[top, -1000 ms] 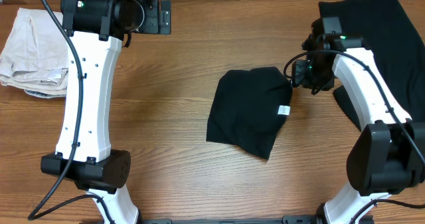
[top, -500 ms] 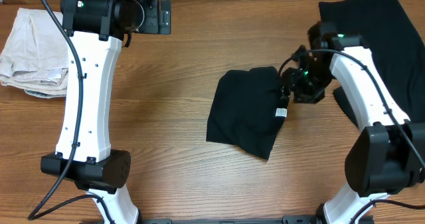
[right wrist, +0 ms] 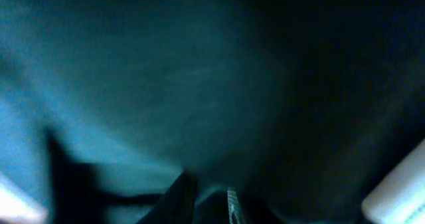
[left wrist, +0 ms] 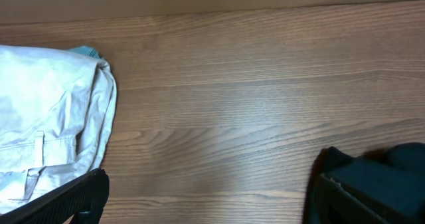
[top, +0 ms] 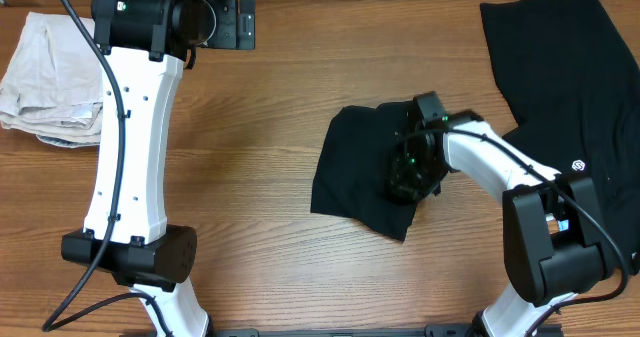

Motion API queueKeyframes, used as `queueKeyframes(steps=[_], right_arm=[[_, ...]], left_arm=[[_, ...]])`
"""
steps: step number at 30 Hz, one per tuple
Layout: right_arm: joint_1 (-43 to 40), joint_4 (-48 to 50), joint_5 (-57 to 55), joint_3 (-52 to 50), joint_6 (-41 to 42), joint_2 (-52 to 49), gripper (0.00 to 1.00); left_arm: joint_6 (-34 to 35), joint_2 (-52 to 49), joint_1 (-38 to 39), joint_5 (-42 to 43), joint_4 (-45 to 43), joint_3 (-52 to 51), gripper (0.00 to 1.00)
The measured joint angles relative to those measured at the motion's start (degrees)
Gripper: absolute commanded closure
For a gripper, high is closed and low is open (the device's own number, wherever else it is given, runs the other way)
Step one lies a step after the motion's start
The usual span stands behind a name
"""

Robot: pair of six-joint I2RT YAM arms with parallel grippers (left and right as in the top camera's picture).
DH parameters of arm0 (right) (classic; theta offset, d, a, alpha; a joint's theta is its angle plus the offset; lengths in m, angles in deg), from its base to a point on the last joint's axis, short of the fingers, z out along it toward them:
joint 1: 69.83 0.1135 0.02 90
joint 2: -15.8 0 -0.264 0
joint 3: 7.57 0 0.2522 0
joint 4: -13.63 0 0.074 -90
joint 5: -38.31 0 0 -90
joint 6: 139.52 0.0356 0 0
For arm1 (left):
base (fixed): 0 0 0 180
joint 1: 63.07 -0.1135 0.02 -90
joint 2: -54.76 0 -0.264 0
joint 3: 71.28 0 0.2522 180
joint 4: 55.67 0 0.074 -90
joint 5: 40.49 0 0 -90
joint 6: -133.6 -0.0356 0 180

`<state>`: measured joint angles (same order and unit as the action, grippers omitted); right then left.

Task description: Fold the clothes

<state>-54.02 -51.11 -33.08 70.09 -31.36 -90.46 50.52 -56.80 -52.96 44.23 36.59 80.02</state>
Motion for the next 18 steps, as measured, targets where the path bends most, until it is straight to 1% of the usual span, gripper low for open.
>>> queueKeyframes(steps=[3, 4, 7, 11, 12, 13, 14, 15, 16, 17, 18], right_arm=[[-0.11, 1.95, -0.92, -2.36, 2.54, 0.87, 0.8], [-0.13, 1.99, -1.38, -2.54, 3.04, 1.07, 0.78], [-0.9, 2.03, -1.4, -2.56, 4.09, 1.2, 0.65], [-2.84, -0.81, -0.13, 0.09, 3.21, 1.16, 0.53], [-3.34, -2.34, 0.15, 1.92, 2.89, 1.09, 0.45], [-3.93, -4.44, 0.74, 6.03, 2.38, 1.07, 0.4], [-4.11, -7.02, 0.81, 9.49, 1.86, 1.05, 0.32], [-4.2, -10.67, 1.03, 14.99, 0.94, 0.85, 0.18], [-4.17, -12.7, 1.11, 19.47, 0.37, 0.85, 0.06], [-4.17, -14.12, 1.07, 23.06, 0.37, 0.87, 0.0], [-4.17, -15.78, 0.96, 28.26, -0.07, 0.87, 0.0]], left_arm=[[0.0, 0.0, 0.0, -0.15, -0.07, 0.0, 0.0], [0.0, 0.0, 0.02, -0.15, -0.07, 0.0, 0.0], [0.0, 0.0, 0.0, -0.09, -0.04, 0.0, 0.0], [-0.02, -0.09, 0.0, 1.2, -0.02, 0.0, 0.0], [0.0, -0.11, 0.02, 1.68, 0.09, 0.0, 0.0], [0.0, -0.26, 0.02, 2.78, 0.46, 0.0, 0.0], [0.0, -0.48, 0.02, 3.43, 0.7, 0.0, 0.0], [-0.02, -0.7, 0.02, 4.31, 1.62, 0.0, 0.0], [0.0, -1.07, 0.02, 5.11, 2.19, 0.0, 0.0], [-0.02, -1.44, 0.02, 5.95, 2.82, 0.0, 0.0], [-0.02, -1.95, 0.02, 6.88, 3.45, 0.0, 0.0]])
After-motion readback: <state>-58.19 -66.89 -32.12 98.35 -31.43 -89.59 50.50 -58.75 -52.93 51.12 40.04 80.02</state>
